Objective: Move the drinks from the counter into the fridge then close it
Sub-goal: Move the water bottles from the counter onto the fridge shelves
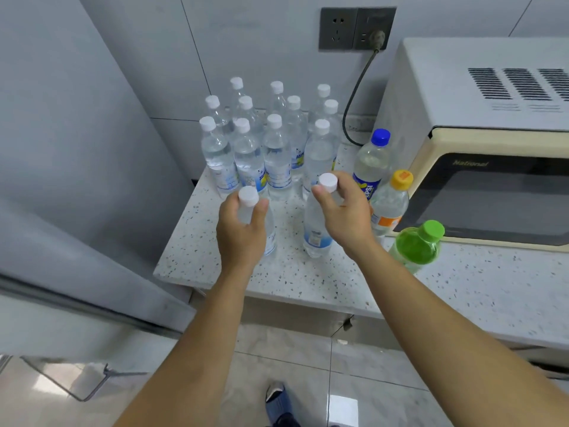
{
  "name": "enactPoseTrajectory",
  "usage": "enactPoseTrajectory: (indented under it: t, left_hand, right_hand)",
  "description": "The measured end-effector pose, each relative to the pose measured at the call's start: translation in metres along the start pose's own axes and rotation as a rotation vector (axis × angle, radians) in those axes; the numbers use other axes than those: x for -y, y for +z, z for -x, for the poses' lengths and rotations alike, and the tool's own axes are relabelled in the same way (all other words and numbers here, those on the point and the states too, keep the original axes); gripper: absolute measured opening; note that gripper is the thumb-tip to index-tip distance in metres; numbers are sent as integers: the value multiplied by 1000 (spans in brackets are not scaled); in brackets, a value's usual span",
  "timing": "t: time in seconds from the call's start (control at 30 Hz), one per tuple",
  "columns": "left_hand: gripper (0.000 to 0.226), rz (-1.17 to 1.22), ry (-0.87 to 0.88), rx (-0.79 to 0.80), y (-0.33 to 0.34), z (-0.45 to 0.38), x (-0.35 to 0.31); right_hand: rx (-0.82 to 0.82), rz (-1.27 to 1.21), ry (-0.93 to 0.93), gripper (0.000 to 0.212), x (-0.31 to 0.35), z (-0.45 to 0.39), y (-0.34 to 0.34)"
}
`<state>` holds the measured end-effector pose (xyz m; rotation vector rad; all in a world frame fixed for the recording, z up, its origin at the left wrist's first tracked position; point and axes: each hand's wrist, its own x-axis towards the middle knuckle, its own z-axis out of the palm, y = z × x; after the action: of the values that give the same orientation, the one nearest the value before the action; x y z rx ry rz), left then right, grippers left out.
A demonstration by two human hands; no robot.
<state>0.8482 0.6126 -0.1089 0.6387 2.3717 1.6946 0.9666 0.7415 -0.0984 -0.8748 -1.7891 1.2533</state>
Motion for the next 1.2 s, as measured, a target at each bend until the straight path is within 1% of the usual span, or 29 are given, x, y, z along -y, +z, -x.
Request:
enactPoseTrajectory:
  t: [0.07,0.1,0.2,0.23,0.3,0.37,0.43,0.53,0.63,0.7,0.8,0.93,1.0,1.1,1.17,1.2]
  left_hand:
    - [37,7,0,41,2,4,6]
    - [45,1,1,73,3,4,10]
    - [65,-2,5,155,2,1,25]
    - [69,4,-19,173,3,-2,30]
    - [75,6,-105,222,7,-7,39]
    - [76,17,-208,261,11,-7,50]
    - [71,33,-266,260,13,-4,60]
    - [66,47,-257,230,14,0,68]
    - [64,58,-262,213,8,11,70]
    - [60,79,-290,194,-2,26,72]
    - [51,208,-366,183,-18,56,75]
    - [58,478,-431,228,-40,103,71]
    - [64,565,-488,233,-53,131,68]
    - [65,615,-549,243,-74,172,67]
    - [68,620,-601,213,-89,196,71]
    - [69,612,-621,196,-97,208,73]
  right_hand:
    - [22,16,-7,20,-5,5,-1]
    - [49,29,14,31,-9,7,-1]
    - [135,31,188,69,-26,13,1]
    - [143,43,244,77,-32,14,2]
    - [138,71,315,85,-44,15,6]
    - [122,71,363,84,-53,18,12]
    - [88,87,376,81,-61,21,18]
    - [28,77,336,76,-66,27,22]
    - [23,47,311,72,-68,38,16]
    - [66,31,312,67,-68,49,9]
    - [157,-37,316,62,-66,67,-2]
    - [232,-218,385,57,-59,99,-16]
    - [284,-297,463,49,-59,116,-21]
    - [373,-385,538,24,-60,141,-21]
    - [443,-414,562,19,-58,160,-15]
    - [486,-411,567,21,-56,170,-11]
